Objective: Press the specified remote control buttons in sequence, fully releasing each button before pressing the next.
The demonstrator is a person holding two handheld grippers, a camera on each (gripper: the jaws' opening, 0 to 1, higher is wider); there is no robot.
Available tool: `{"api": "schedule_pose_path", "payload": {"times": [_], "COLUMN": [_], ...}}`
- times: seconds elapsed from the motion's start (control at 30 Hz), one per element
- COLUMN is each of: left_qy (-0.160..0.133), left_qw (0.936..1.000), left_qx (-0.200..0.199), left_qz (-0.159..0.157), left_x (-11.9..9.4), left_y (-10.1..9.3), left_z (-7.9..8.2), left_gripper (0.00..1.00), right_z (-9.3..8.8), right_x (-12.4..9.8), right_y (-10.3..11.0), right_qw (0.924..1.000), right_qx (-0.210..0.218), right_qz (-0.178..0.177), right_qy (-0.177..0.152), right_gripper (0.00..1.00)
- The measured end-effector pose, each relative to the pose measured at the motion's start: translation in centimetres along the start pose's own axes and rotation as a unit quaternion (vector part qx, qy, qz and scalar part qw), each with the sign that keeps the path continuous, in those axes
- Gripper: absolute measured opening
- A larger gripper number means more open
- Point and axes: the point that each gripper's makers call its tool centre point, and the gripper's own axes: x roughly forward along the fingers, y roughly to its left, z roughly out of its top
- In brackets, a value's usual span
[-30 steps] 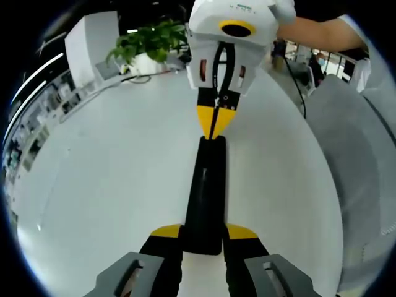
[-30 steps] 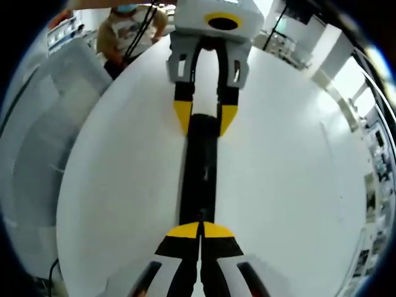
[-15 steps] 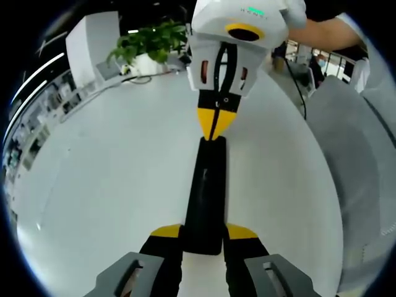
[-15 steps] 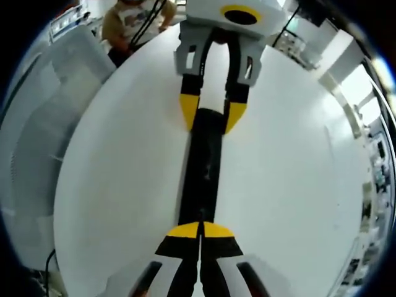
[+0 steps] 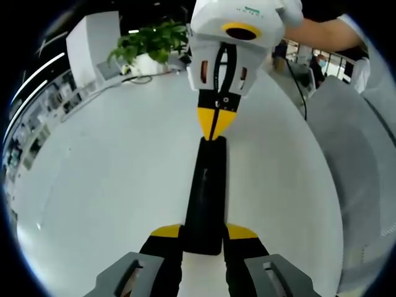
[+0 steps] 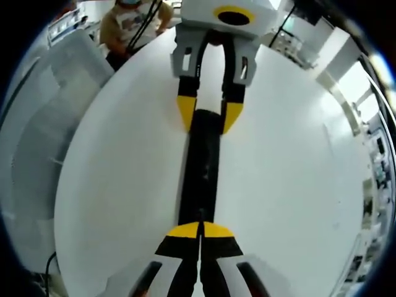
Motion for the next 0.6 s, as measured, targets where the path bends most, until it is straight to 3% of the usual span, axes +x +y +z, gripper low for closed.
{"api": "schedule_pose_path", "payload": {"times": [0.6], "left_qy": [0.005], "left_qw": [1.0000], "left_qx": [-0.001], "left_qz": [0.000], "left_x": [0.00], "left_y": [-0.15], "left_z": [-0.02], "left_gripper": [0.24], "right_z": [0.06], "right_x": [-0.09], "right_y": [0.11], "right_qw": [0.9996], "right_qx": [0.014], "right_qz": [-0.013], "right_qy": [-0.023], "right_gripper": [0.00]}}
